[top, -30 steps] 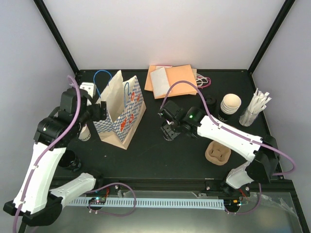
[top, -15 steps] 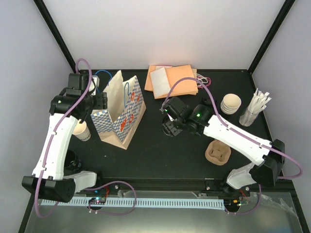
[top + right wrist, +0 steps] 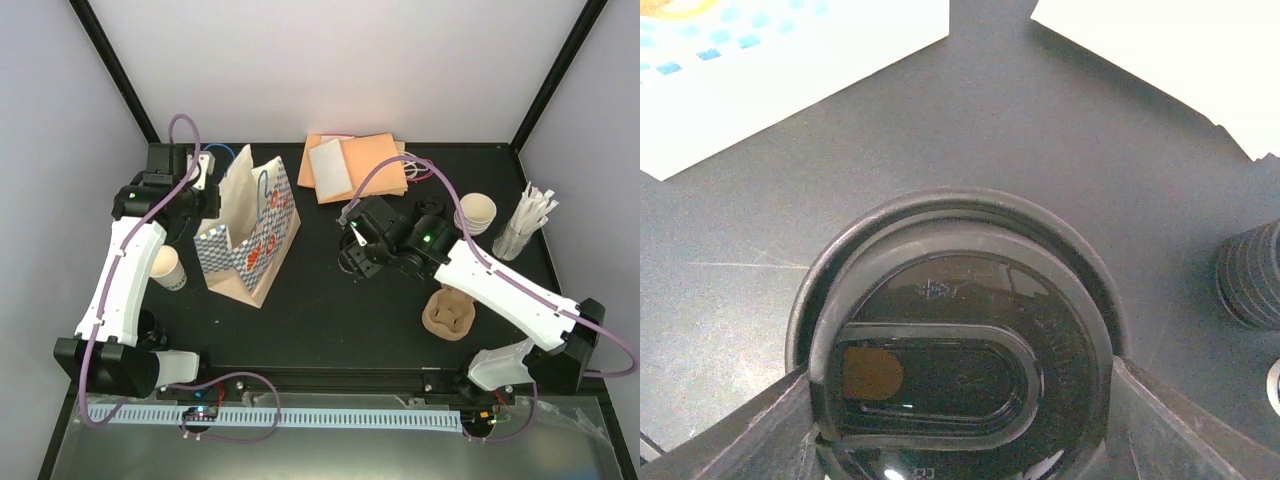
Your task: Pack the takeout coffee
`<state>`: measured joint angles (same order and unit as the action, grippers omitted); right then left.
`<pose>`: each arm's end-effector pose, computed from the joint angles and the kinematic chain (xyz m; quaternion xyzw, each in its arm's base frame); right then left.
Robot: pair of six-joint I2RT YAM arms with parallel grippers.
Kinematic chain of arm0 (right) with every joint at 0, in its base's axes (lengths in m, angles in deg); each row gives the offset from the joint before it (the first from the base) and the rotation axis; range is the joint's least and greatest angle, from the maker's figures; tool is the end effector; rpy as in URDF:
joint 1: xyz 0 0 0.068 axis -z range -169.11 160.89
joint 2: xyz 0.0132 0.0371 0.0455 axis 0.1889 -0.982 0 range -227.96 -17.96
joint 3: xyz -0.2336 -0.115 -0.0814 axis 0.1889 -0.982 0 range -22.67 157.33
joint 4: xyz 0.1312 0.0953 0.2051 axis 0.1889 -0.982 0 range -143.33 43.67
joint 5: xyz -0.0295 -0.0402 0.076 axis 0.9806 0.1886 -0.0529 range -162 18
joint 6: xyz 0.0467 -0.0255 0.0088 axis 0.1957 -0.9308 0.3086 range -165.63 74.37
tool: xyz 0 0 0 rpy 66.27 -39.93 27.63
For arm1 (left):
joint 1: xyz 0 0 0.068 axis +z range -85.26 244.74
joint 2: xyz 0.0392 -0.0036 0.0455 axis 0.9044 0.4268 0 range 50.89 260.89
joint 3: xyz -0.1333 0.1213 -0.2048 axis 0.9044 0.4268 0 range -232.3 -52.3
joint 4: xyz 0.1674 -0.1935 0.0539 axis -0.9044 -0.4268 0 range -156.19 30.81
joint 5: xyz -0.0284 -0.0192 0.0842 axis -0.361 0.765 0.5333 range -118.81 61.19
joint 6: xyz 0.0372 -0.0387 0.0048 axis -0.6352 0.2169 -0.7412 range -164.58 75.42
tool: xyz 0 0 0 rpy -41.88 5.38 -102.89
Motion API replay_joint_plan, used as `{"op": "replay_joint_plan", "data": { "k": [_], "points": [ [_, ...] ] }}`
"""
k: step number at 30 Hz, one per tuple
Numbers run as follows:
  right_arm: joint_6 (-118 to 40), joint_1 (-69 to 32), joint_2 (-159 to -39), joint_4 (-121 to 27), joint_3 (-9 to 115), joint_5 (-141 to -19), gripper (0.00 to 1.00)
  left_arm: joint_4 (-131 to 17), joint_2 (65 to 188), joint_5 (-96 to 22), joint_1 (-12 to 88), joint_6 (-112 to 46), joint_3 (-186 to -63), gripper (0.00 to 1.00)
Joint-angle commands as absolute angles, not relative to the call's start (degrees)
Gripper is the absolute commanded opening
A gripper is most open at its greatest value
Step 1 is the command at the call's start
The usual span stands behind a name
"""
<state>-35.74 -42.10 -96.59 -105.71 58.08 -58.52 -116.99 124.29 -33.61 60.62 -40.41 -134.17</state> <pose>0.1687 0.2100 0.3501 -0.3192 0.8984 0.0499 0.2976 0.2486 -0.0208 0.3788 0.0141 0.9369 -0.0643 0.3434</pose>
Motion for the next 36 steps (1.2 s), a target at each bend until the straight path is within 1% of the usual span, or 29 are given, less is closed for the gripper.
{"op": "replay_joint_plan", "data": {
  "k": [1, 7, 20, 25, 29, 36],
  "points": [
    [-36.6, -41.8, -93.9, -106.7, 59.5, -56.1, 0.67, -117.6, 123.9, -40.1, 60.9, -41.3, -135.6, 0.02],
    [-36.9, -41.4, -93.2, -108.5, 60.6, -53.2, 0.66, -115.4, 119.2, -45.4, 58.3, -41.6, -132.9, 0.01],
    [-38.0, -41.2, -88.8, -110.9, 66.5, -46.0, 0.65, -115.3, 110.0, -42.6, 46.8, -43.3, -133.0, 0.02],
    [-38.4, -41.2, -86.1, -111.5, 67.3, -41.2, 0.64, -116.6, 109.8, -42.4, 43.3, -44.2, -133.7, 0.02],
    [-39.2, -41.2, -86.3, -113.7, 69.6, -38.0, 0.62, -117.3, 111.1, -41.3, 40.3, -44.3, -134.3, 0.02],
    [-42.3, -41.2, -84.4, -111.7, 74.6, -41.3, 0.61, -118.4, 114.7, -38.2, 35.1, -44.7, -136.5, 0.02]
  ]
}}
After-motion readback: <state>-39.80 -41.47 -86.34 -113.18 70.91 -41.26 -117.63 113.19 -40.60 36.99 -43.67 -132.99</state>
